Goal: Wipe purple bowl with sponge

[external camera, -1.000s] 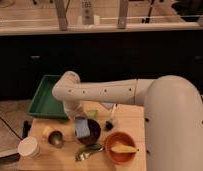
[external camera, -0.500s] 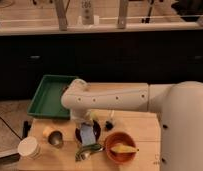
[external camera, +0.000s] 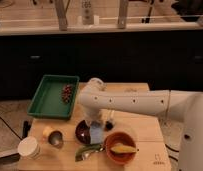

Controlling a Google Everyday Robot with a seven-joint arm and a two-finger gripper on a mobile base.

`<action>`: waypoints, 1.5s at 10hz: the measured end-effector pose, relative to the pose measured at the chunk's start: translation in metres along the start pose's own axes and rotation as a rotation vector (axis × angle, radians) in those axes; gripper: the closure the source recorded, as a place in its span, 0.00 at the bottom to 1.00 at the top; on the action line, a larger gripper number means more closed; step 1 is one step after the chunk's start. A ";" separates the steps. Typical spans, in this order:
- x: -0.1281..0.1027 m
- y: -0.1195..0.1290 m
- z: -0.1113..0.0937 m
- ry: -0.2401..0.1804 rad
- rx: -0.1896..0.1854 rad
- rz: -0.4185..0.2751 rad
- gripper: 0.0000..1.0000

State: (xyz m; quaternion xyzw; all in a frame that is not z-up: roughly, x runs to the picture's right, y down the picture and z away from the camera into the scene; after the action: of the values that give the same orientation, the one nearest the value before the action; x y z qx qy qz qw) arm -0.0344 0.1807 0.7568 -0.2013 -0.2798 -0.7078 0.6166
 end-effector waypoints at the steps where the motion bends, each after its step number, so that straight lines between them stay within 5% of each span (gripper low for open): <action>1: 0.009 0.004 -0.003 0.009 0.011 0.009 1.00; 6: 0.030 -0.016 -0.014 0.009 0.026 -0.045 1.00; 11: 0.030 -0.044 -0.018 -0.032 0.038 -0.106 1.00; 15: 0.029 -0.043 -0.018 -0.038 0.034 -0.107 1.00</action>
State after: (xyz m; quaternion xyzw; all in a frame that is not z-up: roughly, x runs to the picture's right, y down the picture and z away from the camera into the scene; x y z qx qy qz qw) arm -0.0799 0.1508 0.7554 -0.1889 -0.3137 -0.7311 0.5756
